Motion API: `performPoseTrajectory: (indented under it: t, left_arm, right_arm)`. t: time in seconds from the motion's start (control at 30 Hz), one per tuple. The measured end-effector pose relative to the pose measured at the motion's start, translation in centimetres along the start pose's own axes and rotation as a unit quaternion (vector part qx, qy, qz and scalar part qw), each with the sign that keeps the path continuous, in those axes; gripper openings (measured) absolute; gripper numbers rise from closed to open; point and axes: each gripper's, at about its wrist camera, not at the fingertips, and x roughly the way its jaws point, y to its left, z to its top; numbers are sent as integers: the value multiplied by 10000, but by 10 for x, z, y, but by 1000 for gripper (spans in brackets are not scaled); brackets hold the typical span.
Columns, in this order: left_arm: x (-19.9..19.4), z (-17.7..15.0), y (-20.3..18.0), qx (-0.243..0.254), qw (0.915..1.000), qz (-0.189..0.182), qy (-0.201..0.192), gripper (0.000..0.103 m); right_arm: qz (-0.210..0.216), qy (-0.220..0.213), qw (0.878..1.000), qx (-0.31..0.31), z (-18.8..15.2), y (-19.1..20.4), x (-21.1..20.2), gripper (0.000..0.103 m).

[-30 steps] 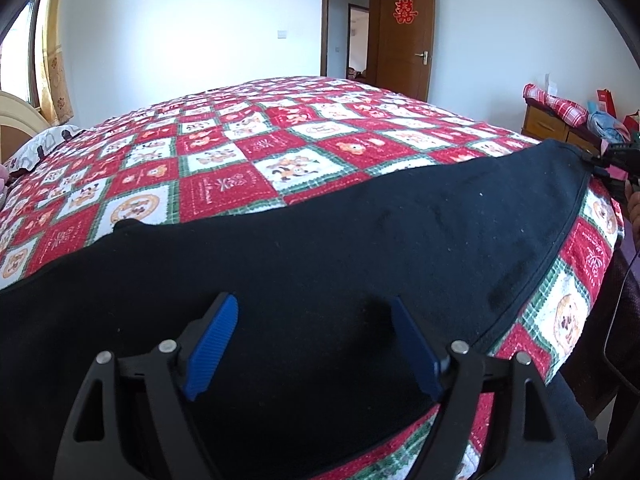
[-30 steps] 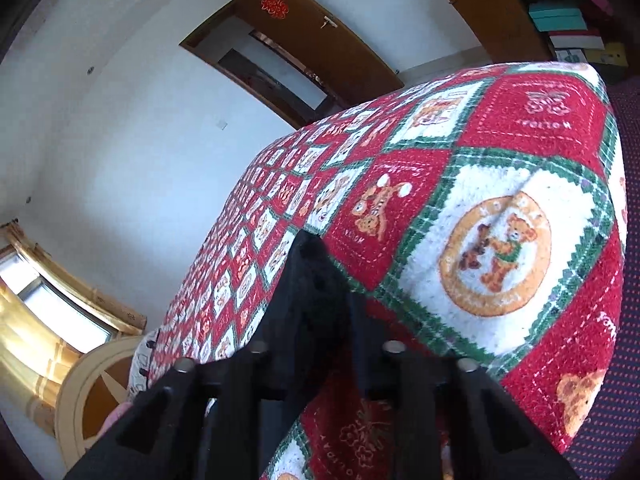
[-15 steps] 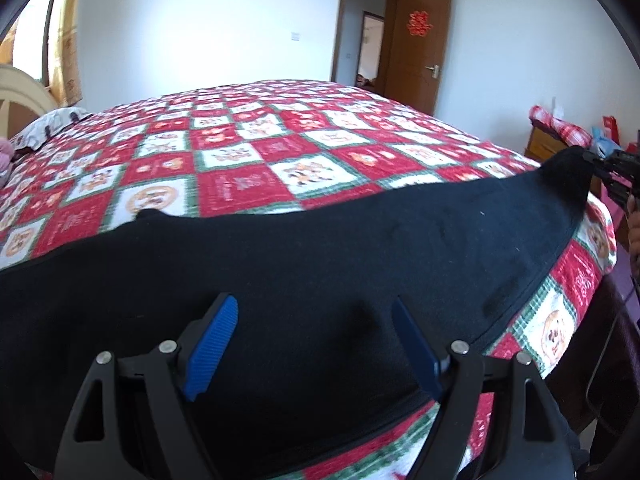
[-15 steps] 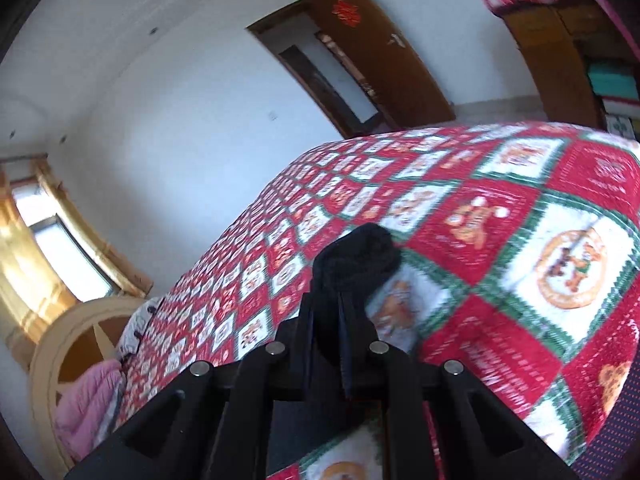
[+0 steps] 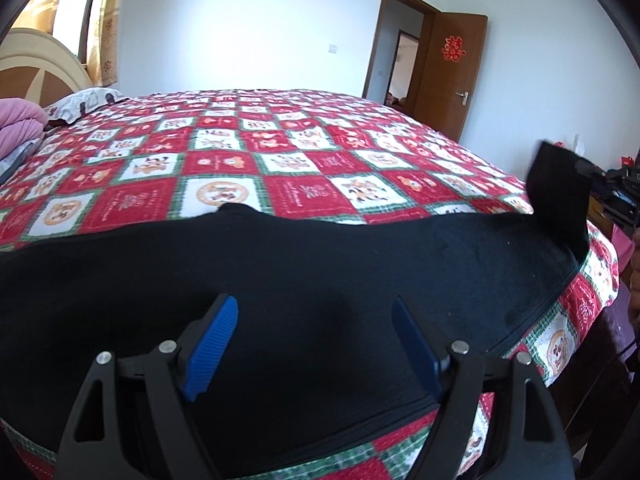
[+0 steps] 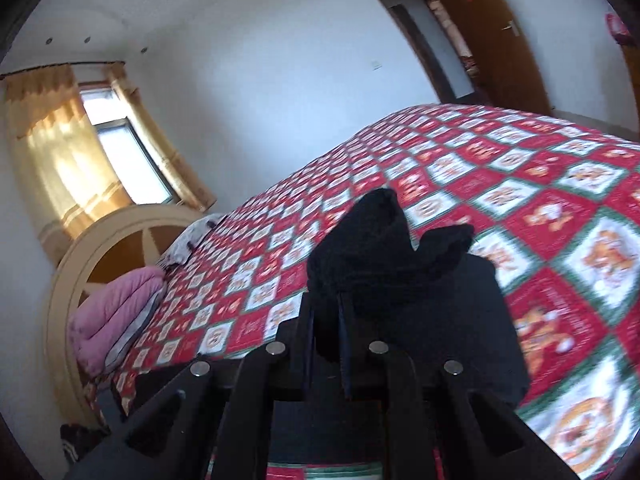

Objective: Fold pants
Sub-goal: 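Grasp the pants end with the right gripper and lift it, then fold the held pants end over toward the left tool with the right gripper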

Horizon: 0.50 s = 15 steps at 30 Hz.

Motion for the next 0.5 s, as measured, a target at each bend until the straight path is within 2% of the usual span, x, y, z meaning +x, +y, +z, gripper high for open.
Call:
performPoseTrajectory:
  t: [0.13,0.3,0.4,0.5]
  left_arm:
    - [-5,-1,11,-149,9999,24,-65,82]
    - [-6,-2,26,-356,9993,74,-93,82]
    - [-6,-3,32,-435,9989,97,-114,82]
    - [-7,-4,37,-472,9987,107,-130,82]
  right_arm:
    - [78,389,9976,-573,-19,42,32,10]
    - [230,951,9798,-1745,-62,109,66,10]
    - [236,1213,9721,-1994,-85,128,84,10]
    - [156,1480,9674,-2048,-102,130,105,10]
